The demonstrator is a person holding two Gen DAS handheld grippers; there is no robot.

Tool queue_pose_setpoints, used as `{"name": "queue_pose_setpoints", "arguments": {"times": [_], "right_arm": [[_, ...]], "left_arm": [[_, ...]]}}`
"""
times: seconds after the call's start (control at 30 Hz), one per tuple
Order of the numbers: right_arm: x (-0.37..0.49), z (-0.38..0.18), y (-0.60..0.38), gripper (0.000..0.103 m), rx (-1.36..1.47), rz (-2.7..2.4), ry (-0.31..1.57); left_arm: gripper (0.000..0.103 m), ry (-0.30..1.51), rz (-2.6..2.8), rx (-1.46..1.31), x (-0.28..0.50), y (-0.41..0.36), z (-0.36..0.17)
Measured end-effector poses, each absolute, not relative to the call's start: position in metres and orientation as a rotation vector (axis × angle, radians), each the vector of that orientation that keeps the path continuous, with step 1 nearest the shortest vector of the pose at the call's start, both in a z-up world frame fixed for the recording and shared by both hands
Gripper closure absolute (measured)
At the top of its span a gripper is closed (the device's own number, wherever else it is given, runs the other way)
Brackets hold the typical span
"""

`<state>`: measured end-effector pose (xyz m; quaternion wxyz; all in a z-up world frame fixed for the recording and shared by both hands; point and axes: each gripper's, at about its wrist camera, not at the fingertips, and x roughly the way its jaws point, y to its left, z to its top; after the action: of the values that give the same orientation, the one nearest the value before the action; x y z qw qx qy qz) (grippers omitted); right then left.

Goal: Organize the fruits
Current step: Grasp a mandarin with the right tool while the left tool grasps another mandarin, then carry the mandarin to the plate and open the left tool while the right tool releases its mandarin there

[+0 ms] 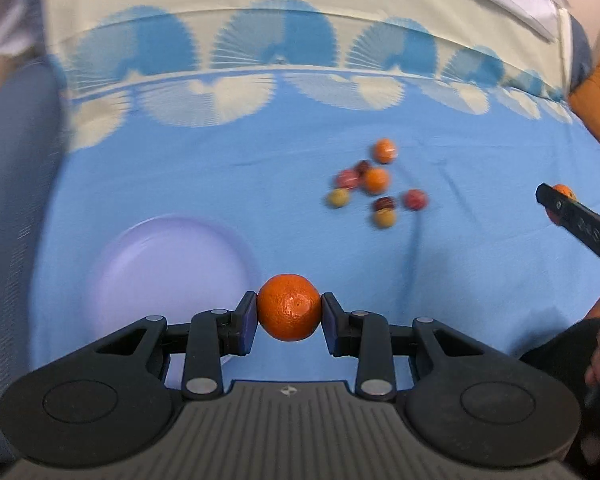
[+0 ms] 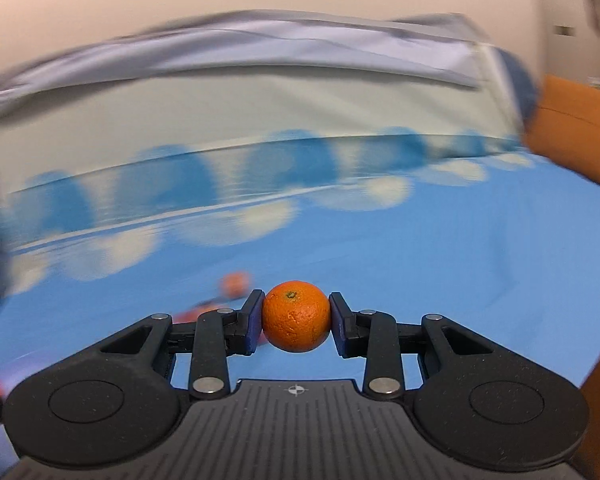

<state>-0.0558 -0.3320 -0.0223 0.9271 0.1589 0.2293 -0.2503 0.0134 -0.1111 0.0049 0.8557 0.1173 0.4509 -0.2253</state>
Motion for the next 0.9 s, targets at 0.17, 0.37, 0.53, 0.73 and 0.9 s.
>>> {"name": "queue_pose_setpoints", "arguments": {"times": [0.17, 0.37, 0.53, 0.73, 0.9], "right_arm": [[-0.077, 0.005, -0.255, 0.066, 0.339, -0.275, 0.524], [-0.09, 0.021, -0.173, 0.066, 0.22, -0.065, 0.582], [-0.088, 0.037, -0.155, 0.066, 0.126, -0.014, 0.549], [-0.089, 0.037, -0.157, 0.066, 0.119, -0.009, 0.544], [-0.087, 0.03, -0.163, 0.066, 0.126, -0.021, 0.548]], "left_arm": [[0.066, 0.953, -0.372, 0.202, -0.021, -0.04, 0.021], [0.066, 0.941, -0.278, 0.166, -0.05, 0.024, 0.023], [0.066, 0.92, -0.233, 0.109, -0.05, 0.047, 0.029], [0.066, 0.894, -0.282, 0.141, -0.043, 0.032, 0.039], [0.066, 0.893, -0.323, 0.135, -0.037, 0.014, 0.042]]}}
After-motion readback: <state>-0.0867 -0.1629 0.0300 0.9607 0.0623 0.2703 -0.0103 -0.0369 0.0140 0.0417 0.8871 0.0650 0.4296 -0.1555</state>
